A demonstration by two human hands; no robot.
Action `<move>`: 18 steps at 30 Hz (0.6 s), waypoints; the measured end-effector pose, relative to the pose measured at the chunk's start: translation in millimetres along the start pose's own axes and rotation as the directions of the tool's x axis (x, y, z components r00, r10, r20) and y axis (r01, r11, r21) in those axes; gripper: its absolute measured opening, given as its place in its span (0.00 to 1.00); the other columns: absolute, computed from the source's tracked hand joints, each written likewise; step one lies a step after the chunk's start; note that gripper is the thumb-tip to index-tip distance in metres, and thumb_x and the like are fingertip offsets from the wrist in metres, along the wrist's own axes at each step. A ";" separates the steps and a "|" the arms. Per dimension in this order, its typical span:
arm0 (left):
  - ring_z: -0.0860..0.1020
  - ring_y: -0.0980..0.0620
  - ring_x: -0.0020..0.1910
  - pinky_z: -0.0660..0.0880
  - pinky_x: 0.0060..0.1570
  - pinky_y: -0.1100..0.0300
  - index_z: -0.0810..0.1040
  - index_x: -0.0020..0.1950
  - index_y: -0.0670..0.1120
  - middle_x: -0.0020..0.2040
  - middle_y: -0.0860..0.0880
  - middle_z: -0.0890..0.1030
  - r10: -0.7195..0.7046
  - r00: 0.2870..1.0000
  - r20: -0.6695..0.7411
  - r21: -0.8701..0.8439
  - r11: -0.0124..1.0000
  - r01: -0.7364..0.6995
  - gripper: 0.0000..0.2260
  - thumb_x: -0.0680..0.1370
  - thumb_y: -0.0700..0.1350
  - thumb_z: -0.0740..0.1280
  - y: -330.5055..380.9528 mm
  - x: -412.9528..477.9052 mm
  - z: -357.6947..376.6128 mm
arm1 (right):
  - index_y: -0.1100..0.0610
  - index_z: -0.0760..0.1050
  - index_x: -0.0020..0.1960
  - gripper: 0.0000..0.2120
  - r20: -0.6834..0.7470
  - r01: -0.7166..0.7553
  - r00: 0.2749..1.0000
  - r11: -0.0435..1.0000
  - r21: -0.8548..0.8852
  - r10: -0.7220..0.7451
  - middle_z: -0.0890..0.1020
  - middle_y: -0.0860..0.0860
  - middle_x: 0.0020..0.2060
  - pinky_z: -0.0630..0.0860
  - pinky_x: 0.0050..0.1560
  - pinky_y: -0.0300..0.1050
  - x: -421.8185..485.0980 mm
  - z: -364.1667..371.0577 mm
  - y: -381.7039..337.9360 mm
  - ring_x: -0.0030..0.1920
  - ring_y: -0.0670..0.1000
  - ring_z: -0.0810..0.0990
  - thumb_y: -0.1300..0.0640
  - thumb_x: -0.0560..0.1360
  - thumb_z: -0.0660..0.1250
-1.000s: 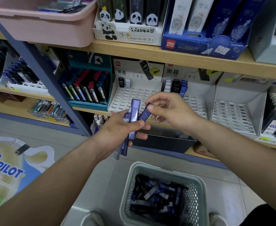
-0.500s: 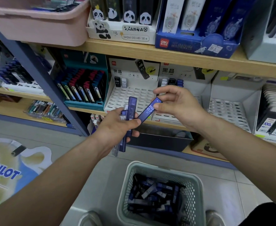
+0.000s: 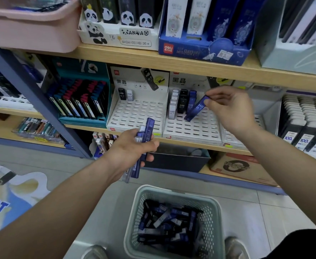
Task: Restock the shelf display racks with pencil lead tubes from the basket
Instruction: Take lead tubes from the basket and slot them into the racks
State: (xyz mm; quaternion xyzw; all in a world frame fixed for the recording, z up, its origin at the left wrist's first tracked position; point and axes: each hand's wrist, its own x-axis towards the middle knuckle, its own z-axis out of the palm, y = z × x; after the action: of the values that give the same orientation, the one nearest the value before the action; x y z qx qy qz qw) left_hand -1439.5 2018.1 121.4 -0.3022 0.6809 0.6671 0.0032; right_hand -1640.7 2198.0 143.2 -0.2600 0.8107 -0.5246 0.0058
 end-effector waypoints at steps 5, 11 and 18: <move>0.80 0.52 0.32 0.73 0.27 0.60 0.78 0.50 0.43 0.39 0.47 0.83 -0.036 0.999 0.025 0.019 0.999 0.035 0.04 0.78 0.41 0.72 -1.1 -2.0 3.1 | 0.47 0.80 0.46 0.11 -0.022 0.035 0.999 0.989 -0.141 -0.039 0.83 0.44 0.40 0.79 0.48 0.34 8.8 7.0 21.5 0.41 0.44 0.81 0.63 0.74 0.74; 0.81 0.51 0.33 0.73 0.27 0.60 0.78 0.51 0.42 0.41 0.47 0.84 -0.032 0.999 0.021 0.033 0.999 0.031 0.03 0.80 0.42 0.69 -0.3 -1.2 0.1 | 0.57 0.83 0.50 0.06 0.020 0.080 0.997 0.965 -0.250 -0.078 0.82 0.46 0.41 0.75 0.47 0.29 9.4 13.6 30.0 0.42 0.46 0.81 0.64 0.74 0.73; 0.81 0.51 0.33 0.73 0.27 0.61 0.78 0.52 0.43 0.41 0.47 0.85 -0.033 0.999 0.013 0.004 0.999 0.033 0.03 0.80 0.42 0.68 0.5 -1.7 -1.7 | 0.58 0.84 0.55 0.09 0.117 0.305 0.952 0.878 -0.369 -0.281 0.82 0.54 0.48 0.75 0.53 0.37 14.6 23.9 33.7 0.44 0.49 0.80 0.64 0.76 0.71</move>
State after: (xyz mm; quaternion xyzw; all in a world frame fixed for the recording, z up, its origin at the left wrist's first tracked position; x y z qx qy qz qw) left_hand -1437.6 2017.2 122.8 -0.3092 0.6772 0.6674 0.0192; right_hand -1660.5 2182.1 107.6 -0.3915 0.8480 -0.3431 -0.1000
